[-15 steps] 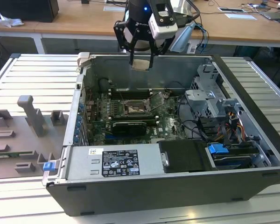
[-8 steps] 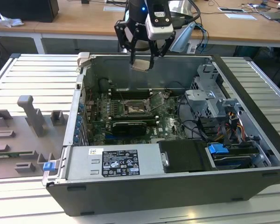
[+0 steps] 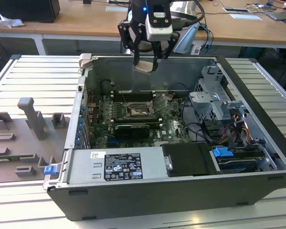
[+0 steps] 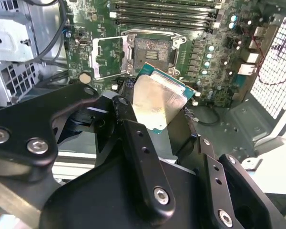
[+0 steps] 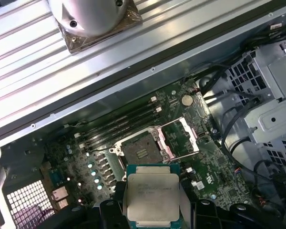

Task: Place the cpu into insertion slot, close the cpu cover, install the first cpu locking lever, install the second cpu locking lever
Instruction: 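Place the cpu into insertion slot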

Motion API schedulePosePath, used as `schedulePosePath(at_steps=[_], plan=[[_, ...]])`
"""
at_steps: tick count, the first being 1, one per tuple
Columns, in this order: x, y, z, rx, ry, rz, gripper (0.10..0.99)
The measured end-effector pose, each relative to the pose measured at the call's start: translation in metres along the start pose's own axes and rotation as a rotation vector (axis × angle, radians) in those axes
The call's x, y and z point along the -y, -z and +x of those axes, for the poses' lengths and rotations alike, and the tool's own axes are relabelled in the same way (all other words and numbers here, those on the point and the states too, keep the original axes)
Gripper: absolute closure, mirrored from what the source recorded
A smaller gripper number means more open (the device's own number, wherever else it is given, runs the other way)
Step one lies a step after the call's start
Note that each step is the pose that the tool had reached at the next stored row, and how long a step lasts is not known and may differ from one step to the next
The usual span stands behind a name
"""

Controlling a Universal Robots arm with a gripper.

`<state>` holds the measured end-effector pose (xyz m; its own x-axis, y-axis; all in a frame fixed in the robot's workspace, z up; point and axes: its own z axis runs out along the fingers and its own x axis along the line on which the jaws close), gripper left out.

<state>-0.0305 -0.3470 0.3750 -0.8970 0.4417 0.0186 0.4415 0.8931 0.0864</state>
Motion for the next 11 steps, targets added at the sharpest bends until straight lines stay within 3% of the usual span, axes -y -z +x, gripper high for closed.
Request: schedulePosePath(at_steps=[11], plan=[[0.0000, -0.0004, 0.0000, 0.0087, -0.100, -0.002, 0.557]])
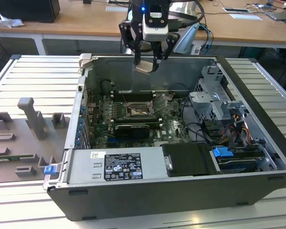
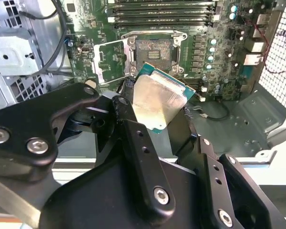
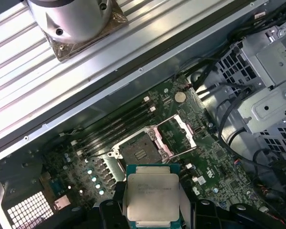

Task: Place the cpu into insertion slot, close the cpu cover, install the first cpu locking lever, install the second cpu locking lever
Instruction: 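Place the cpu into insertion slot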

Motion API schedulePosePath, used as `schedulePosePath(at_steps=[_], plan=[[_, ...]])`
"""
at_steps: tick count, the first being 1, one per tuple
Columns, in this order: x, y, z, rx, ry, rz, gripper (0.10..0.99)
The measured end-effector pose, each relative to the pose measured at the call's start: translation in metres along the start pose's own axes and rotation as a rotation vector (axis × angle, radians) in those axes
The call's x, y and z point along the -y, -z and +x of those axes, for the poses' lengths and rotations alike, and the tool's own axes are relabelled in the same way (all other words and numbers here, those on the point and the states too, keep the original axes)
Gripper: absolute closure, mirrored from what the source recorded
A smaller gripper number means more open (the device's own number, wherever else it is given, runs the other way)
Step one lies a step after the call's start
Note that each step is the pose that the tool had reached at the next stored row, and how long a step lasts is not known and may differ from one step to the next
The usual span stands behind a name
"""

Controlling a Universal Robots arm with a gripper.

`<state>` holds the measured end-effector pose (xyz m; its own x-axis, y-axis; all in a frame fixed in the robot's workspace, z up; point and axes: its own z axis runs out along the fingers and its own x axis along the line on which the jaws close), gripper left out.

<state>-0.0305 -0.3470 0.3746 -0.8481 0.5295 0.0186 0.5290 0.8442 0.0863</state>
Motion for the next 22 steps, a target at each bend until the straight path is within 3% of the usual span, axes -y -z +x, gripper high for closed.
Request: schedulePosePath(at_steps=[16, 22], plan=[[0.0001, -0.0010, 0.0000, 0.0134, -0.148, -0.002, 0.557], [0.0001, -0.0013, 0.0000, 0.0208, -0.234, -0.003, 0.557]])
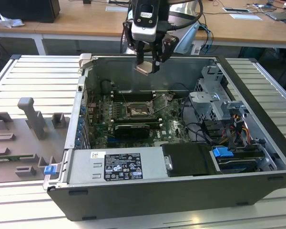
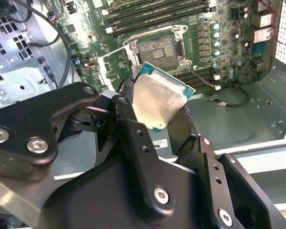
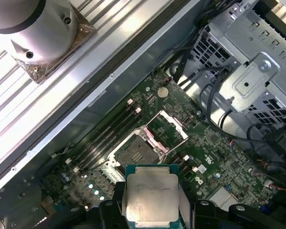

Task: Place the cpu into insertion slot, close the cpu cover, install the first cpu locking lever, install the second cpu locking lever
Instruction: 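Place the cpu into insertion slot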

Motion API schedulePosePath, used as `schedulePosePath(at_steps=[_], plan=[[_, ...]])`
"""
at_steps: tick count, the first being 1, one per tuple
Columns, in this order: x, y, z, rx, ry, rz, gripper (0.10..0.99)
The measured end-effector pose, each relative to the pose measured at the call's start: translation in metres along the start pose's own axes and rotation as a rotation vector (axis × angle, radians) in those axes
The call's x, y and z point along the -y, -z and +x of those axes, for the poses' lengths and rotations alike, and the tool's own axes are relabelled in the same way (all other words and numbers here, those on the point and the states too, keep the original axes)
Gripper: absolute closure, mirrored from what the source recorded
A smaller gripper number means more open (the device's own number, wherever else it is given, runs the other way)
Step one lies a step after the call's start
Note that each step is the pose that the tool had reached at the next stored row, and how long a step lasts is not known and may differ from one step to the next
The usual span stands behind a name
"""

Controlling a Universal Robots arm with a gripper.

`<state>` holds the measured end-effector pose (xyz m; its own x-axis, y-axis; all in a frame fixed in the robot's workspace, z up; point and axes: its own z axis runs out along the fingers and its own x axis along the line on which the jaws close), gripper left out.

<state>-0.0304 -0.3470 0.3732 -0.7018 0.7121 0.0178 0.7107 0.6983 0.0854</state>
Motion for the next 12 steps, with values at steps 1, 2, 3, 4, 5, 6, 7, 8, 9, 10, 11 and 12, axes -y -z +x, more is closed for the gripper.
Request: schedulePosePath(at_steps=[1, 2, 3, 4, 5, 6, 7, 8, 9, 10, 11, 12], plan=[[0.0000, -0.0001, 0.0000, 0.0015, -0.017, 0.000, 0.557], [0.0000, -0.0002, 0.0000, 0.0036, -0.041, -0.001, 0.557], [0.0001, -0.0003, 0.0000, 0.0054, -0.063, -0.001, 0.557], [0.0000, -0.0004, 0.0000, 0.0065, -0.076, -0.001, 0.557], [0.0001, -0.0004, 0.0000, 0.0074, -0.086, -0.001, 0.557], [0.0000, -0.0005, 0.0000, 0.0090, -0.104, -0.002, 0.557], [0.0000, -0.0005, 0.0000, 0.0097, -0.113, -0.002, 0.557], [0.0001, -0.0005, 0.0000, 0.0104, -0.121, -0.002, 0.557], [0.0001, -0.0005, 0.0000, 0.0114, -0.133, -0.002, 0.557], [0.0001, -0.0005, 0.0000, 0.0120, -0.140, -0.002, 0.557], [0.0001, -0.0006, 0.0000, 0.0127, -0.149, -0.003, 0.557], [0.0000, -0.0006, 0.0000, 0.0132, -0.154, -0.003, 0.557]])
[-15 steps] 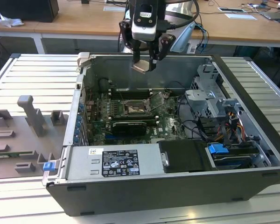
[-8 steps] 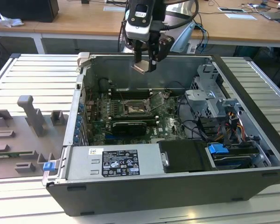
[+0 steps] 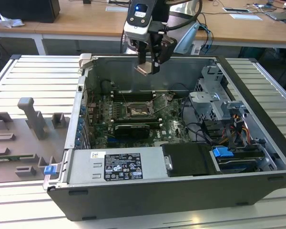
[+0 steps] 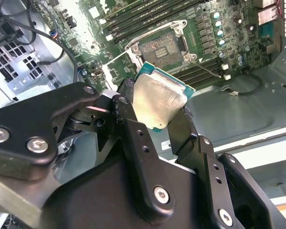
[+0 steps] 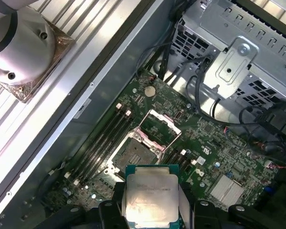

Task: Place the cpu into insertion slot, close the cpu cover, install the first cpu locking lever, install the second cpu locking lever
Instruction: 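Place the cpu into insertion slot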

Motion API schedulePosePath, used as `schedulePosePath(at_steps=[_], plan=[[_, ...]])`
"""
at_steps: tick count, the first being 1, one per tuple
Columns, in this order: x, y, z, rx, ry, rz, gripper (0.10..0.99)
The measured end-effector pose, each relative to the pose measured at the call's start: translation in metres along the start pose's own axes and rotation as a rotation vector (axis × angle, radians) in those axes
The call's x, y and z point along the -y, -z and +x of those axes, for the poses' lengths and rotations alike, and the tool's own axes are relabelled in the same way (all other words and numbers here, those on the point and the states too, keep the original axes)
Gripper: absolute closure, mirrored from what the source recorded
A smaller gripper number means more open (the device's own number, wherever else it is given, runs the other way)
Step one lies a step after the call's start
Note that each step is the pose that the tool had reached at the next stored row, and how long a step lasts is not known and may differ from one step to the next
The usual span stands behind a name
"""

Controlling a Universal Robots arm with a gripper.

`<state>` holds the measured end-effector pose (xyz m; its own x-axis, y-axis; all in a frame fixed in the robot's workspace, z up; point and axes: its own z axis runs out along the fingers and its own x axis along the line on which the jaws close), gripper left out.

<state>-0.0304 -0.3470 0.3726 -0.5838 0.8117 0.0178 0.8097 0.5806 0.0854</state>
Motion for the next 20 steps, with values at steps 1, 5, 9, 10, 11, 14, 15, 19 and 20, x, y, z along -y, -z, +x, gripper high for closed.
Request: schedulePosePath(at_steps=[1, 5, 9, 10, 11, 14, 15, 19, 20], plan=[[0.0000, -0.0001, 0.0000, 0.0001, -0.001, 0.000, 0.557], [0.0002, -0.0025, 0.0000, 0.0002, -0.002, 0.000, 0.557], [0.0004, -0.0043, -0.0001, 0.0006, -0.005, 0.000, 0.557], [0.0004, -0.0046, -0.0001, 0.0009, -0.008, 0.000, 0.557], [0.0004, -0.0048, -0.0001, 0.0014, -0.011, 0.000, 0.557], [0.0005, -0.0054, -0.0001, 0.0035, -0.027, 0.000, 0.557], [0.0005, -0.0057, -0.0001, 0.0042, -0.034, 0.000, 0.557], [0.0005, -0.0063, -0.0001, 0.0058, -0.051, 0.000, 0.557], [0.0006, -0.0064, -0.0001, 0.0061, -0.054, 0.000, 0.557]])
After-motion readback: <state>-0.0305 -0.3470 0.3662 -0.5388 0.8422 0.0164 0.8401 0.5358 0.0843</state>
